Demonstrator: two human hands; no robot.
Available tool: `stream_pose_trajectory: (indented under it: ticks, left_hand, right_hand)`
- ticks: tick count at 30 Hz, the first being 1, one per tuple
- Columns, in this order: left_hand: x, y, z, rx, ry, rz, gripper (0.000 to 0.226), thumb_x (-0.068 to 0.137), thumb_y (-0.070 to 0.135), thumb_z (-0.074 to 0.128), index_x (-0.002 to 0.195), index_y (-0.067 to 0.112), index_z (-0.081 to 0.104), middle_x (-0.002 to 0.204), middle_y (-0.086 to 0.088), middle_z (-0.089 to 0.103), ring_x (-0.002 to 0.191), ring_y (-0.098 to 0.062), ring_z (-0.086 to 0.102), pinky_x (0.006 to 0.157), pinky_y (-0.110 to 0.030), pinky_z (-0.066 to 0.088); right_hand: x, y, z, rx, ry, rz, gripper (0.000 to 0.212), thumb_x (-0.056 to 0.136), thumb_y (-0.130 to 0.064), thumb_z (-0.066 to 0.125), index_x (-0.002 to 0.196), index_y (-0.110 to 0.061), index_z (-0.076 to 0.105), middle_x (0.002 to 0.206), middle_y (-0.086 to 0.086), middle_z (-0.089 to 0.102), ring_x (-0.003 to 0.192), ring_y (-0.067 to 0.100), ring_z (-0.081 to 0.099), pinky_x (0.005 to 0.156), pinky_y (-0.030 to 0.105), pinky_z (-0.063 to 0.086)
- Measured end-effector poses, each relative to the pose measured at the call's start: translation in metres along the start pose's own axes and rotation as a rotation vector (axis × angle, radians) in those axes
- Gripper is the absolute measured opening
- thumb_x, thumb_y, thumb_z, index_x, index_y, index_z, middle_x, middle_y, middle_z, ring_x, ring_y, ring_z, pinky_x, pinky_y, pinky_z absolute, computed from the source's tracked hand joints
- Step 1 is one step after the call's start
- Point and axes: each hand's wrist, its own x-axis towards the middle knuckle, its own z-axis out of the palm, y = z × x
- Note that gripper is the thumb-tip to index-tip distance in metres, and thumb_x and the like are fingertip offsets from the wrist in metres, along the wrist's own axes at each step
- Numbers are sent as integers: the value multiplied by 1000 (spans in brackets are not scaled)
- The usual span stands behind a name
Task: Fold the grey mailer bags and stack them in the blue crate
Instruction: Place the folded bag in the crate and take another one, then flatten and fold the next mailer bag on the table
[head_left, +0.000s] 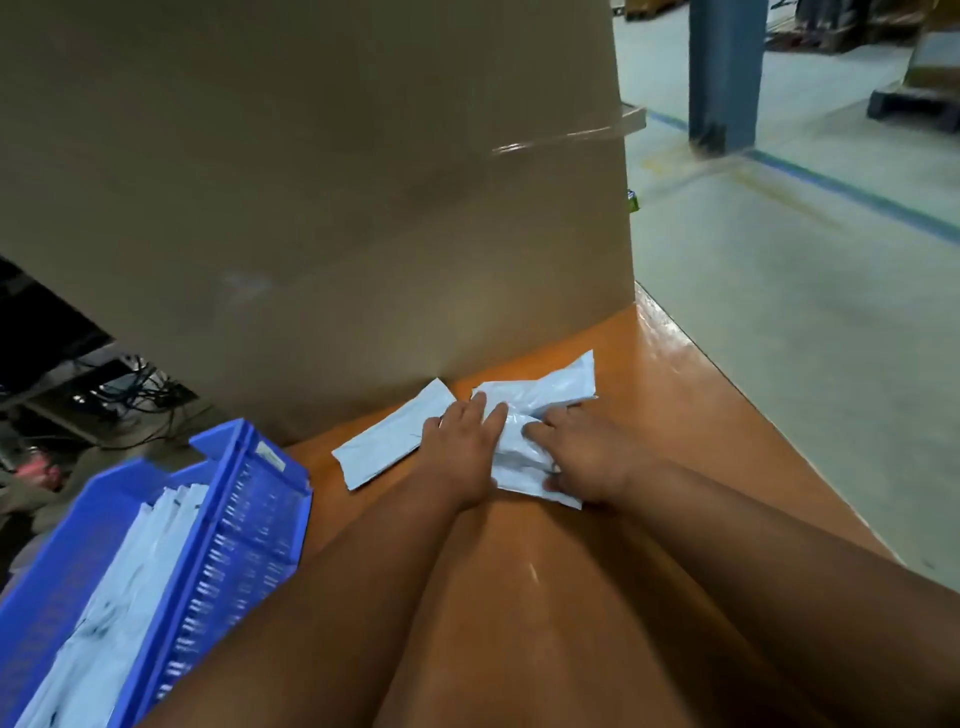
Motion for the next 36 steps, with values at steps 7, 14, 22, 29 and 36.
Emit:
stream_pose_trajectory:
  ticks: [7,14,22,29,36]
  left_hand:
    - [29,-18,10,-21,35,-99,71,95,44,63,158,30,34,159,0,47,147,-26,40,123,-65,21]
    - [3,-30,-9,-204,268,-33,9,87,24,59,83,31,54,79,8,63,83,-25,63,88,-52,51]
    - [-105,-39,-6,-592,373,-54,25,101,43,65,126,38,64,111,22,70,99,2,62,83,-22,50]
    - [-169,-31,69,-839,207,17,15,104,36,55,91,31,61,83,16,66,77,-4,62,70,-37,53]
    - [-204,-30,139,-807,242,5,11,102,37,59,91,34,60,85,20,57,77,-4,54,69,-34,48]
  right_hand:
    - [20,24,15,139,182,2,50,97,-37,62,144,-26,51,147,10,49,128,34,52,96,42,50]
    - [19,48,5,392,368,-27,35,97,-41,63,130,-30,67,124,-3,65,113,26,60,93,38,48]
    - [-43,-13,-4,917,367,51,37,95,-52,71,128,-37,62,113,-14,72,98,5,67,86,31,54]
    - [-104,-88,47,786,247,324,32,104,-53,54,90,-26,45,78,-6,60,75,11,59,72,42,49]
    - [-139,-130,71,376,76,498,45,101,-60,48,78,-21,48,71,-1,59,71,22,60,67,44,53]
